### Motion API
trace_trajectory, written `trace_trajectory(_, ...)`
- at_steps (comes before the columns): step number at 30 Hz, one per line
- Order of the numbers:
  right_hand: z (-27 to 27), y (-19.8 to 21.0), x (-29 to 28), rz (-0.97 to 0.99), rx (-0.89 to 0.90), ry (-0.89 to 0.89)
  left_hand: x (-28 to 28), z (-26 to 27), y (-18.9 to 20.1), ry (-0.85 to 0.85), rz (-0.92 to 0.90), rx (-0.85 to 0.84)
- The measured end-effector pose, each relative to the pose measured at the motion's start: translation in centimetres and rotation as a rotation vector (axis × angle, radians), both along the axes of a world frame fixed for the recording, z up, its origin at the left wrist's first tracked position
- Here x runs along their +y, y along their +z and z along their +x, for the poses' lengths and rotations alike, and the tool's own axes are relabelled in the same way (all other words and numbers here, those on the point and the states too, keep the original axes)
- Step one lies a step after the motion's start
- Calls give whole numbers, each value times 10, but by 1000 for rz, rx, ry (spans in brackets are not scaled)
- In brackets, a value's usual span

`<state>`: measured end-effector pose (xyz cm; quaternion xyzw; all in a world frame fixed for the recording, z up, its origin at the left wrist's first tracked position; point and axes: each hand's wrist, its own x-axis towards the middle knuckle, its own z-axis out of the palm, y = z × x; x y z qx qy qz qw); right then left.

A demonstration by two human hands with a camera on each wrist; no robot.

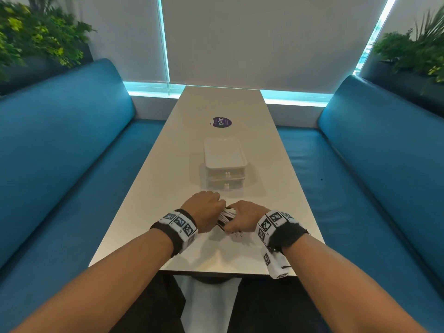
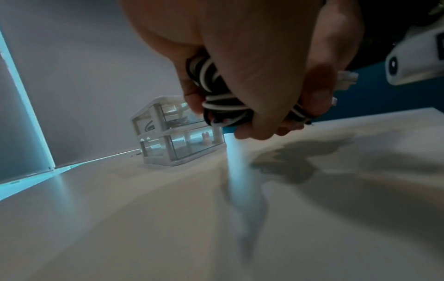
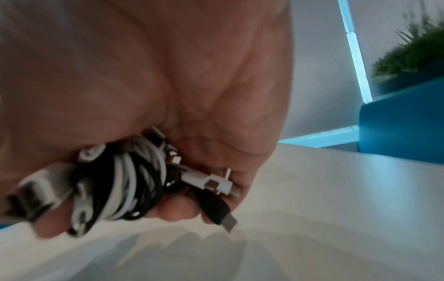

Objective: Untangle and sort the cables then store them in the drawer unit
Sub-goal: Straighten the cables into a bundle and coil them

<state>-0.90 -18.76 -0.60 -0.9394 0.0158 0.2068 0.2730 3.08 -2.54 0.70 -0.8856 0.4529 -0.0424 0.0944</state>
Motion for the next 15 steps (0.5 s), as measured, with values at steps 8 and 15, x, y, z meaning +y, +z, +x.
trace_trajectory(8, 6, 14, 2, -172, -75, 112, -8, 10, 15, 49, 181, 13)
trace_trajectory(15, 25, 43, -1, -78, 123, 88, -7, 10, 17, -169, 80, -106)
